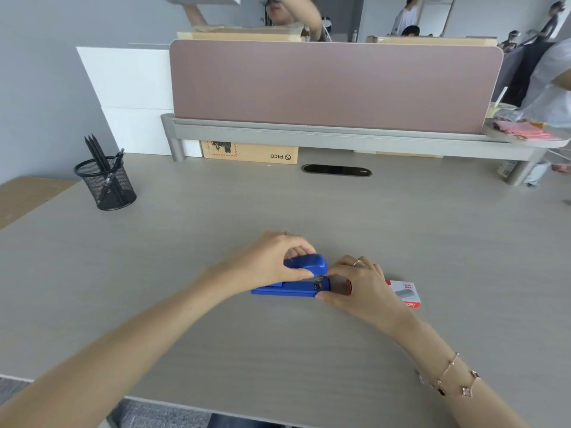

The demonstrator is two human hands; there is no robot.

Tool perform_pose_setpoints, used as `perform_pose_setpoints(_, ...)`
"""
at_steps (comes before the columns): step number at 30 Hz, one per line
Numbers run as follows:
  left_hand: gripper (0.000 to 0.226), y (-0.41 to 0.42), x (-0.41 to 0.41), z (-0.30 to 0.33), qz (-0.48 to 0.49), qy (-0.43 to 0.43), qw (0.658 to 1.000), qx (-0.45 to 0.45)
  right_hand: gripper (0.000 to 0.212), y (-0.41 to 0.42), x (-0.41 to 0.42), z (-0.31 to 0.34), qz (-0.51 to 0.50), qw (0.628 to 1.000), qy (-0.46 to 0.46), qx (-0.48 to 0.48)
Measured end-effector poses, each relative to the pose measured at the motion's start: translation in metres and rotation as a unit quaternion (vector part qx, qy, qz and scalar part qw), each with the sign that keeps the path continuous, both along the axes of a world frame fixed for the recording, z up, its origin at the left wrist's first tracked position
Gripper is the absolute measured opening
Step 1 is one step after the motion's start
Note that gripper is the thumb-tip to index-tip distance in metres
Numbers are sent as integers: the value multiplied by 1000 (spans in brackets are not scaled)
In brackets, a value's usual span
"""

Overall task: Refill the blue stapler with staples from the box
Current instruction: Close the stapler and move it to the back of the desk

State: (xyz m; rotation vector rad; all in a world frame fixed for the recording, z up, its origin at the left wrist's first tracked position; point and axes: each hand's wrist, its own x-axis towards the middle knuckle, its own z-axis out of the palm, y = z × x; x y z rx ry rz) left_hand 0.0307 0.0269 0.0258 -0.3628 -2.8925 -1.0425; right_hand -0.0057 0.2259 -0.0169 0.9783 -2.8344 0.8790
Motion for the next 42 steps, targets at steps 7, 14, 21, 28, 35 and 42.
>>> perform_pose_setpoints(7, 26, -4, -2, -4, -6, -12, 1000, -21, 23, 0, 1, 1, 2, 1000, -1, 2)
perform_pose_setpoints(14, 26, -34, 4, -2, -6, -52, 998, -44, 30, -1, -1, 8, 8, 1000, -18, 0)
perform_pose_setpoints(21, 21, -38, 8, -1, -11, -53, 998, -31, 33, -7, -2, 22, 10, 995, -45, -87)
perform_pose_setpoints(28, 20, -40, 4, -6, -8, -51, 997, -49, 22, -11, -1, 22, 17, 998, 30, -61)
perform_pose_setpoints(35, 20, -35, 2, -9, -19, -51, 996, -75, 21, -11, -1, 16, 33, 999, 32, -18)
perform_pose_setpoints(42, 22, -34, 0, -11, -17, -43, 994, -99, 18, -12, -2, 17, 33, 999, 7, -10)
